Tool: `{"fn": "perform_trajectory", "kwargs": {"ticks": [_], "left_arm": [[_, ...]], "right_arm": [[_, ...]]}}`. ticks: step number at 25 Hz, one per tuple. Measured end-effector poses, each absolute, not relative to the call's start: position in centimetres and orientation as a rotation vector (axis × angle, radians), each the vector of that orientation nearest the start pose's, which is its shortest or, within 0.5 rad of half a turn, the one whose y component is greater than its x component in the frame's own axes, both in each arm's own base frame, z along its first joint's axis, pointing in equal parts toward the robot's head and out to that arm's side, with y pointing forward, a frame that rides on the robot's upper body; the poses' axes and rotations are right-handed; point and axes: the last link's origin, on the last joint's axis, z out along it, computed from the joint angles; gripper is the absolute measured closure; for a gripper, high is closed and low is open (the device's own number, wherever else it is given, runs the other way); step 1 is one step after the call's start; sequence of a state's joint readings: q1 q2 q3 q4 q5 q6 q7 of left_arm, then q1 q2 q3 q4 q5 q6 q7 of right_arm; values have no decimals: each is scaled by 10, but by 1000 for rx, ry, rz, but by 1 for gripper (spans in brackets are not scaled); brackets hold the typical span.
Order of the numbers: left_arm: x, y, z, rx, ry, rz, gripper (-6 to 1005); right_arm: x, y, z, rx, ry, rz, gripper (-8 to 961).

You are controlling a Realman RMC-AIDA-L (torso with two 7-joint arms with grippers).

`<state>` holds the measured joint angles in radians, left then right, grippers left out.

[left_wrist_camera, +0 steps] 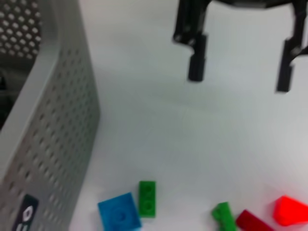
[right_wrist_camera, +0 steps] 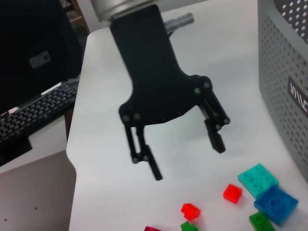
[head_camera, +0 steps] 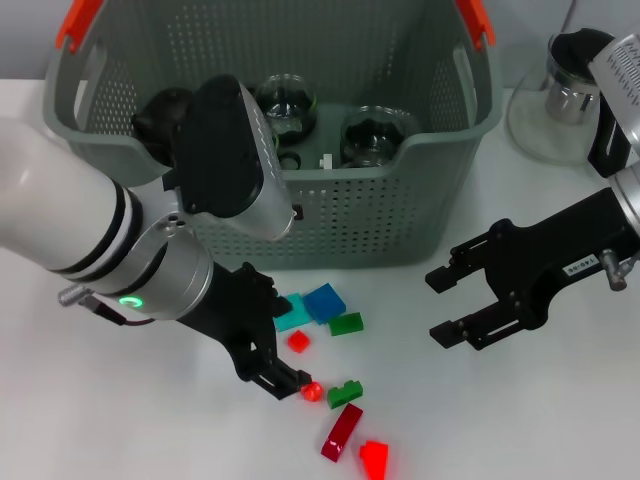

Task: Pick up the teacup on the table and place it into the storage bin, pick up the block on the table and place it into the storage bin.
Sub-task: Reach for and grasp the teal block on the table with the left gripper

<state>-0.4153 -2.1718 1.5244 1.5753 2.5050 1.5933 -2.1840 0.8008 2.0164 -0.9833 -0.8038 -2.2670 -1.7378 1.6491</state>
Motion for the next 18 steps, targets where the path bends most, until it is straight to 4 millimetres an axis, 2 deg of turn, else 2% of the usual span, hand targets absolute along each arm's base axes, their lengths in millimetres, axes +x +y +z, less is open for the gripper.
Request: {"fn": "perform_trajectory", "kwargs": {"ticks": [7,18], "left_arm": [[-172,316,-38,-2834,-309,453,143],[-187,330,-48,-2779,-276,459,173]], "right_arm": [[185,361,7,-3226,344,22,237],[183,363,8,-3218,358,17,238]]}}
